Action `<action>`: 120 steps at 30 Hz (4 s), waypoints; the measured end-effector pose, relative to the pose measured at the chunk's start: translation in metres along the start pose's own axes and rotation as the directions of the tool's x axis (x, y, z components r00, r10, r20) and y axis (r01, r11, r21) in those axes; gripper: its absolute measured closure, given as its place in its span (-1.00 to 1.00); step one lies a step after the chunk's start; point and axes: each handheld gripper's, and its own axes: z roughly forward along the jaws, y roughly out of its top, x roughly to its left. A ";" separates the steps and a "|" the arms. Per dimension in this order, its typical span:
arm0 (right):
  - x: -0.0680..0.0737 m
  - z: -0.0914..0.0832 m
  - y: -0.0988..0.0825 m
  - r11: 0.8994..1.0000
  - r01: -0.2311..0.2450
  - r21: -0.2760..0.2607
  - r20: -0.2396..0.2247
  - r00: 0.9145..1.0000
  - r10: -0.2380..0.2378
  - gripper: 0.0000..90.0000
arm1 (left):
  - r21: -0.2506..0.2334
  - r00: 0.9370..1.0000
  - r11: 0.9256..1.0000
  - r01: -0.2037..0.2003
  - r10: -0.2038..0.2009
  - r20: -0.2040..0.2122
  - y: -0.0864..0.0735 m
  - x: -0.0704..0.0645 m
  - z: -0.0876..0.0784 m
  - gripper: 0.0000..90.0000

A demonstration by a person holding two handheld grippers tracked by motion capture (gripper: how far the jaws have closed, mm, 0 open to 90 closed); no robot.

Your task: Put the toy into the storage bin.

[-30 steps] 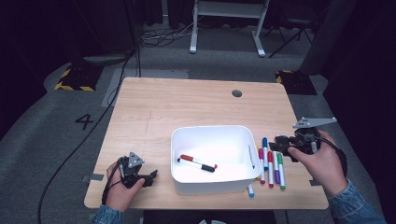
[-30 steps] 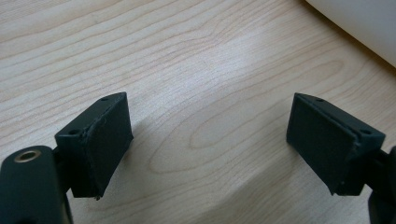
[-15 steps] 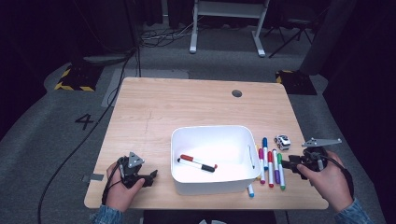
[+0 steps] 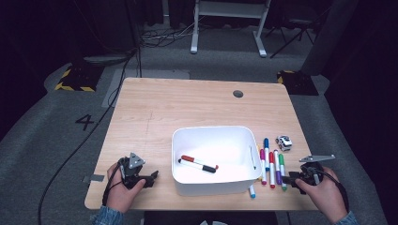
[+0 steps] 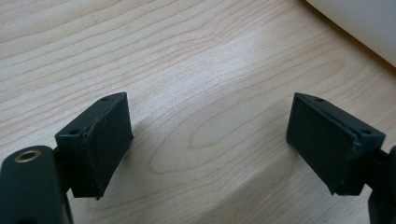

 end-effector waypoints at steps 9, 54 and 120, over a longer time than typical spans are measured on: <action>-0.010 0.005 -0.007 1.000 0.005 0.013 0.062 0.998 -0.006 0.29 | 0.000 1.000 1.000 0.000 0.000 0.000 0.000 0.000 0.000 -0.68; -0.019 -0.016 0.001 0.998 -0.066 -0.005 0.117 0.991 0.066 0.70 | 0.001 1.000 1.000 0.000 0.000 0.001 0.000 0.000 0.000 -0.68; 0.209 0.023 0.200 0.888 0.447 0.111 -0.290 0.869 -0.401 0.70 | 0.000 1.000 1.000 -0.001 0.001 -0.003 0.000 0.000 0.000 -0.67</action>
